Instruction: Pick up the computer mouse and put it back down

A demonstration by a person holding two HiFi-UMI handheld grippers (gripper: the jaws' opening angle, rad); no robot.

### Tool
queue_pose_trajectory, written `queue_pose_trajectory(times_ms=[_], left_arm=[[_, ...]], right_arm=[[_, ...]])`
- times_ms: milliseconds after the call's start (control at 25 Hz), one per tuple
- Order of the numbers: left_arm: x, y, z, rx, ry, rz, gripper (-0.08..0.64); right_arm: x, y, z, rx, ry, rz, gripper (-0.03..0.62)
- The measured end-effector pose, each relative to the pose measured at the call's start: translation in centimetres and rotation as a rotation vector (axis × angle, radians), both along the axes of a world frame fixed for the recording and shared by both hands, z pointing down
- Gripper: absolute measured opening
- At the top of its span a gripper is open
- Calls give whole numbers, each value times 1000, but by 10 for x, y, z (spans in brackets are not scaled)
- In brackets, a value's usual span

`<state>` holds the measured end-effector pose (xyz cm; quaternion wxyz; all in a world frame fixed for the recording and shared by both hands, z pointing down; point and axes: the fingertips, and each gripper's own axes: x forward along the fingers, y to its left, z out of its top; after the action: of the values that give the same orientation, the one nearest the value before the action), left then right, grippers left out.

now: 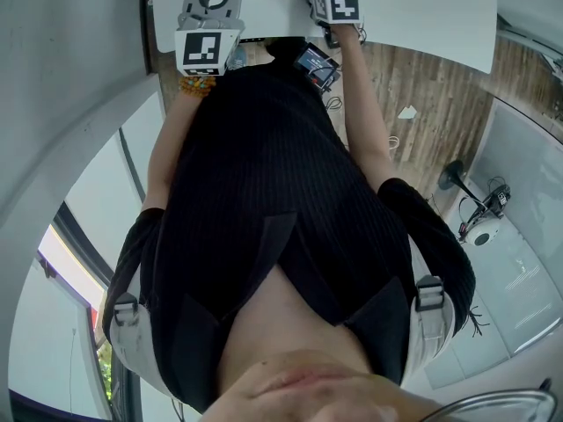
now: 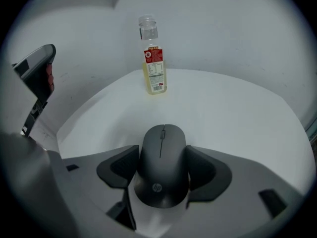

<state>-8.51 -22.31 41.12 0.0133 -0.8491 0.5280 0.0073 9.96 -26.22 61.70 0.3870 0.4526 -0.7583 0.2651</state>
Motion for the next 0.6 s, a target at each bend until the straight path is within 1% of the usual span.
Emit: queue_pose_trajectory(times_ms=[240,440,600], left_arm=[[0,0,-2,3,1,6,14],[0,0,-2,0,0,15,13],[0,1,-1,-1,3,17,14]], right_arm=[[1,-2,0,-21,12,-10,273],[1,-3,-2,2,0,2,273],[3,-3,-1,-8,8,-1,273]])
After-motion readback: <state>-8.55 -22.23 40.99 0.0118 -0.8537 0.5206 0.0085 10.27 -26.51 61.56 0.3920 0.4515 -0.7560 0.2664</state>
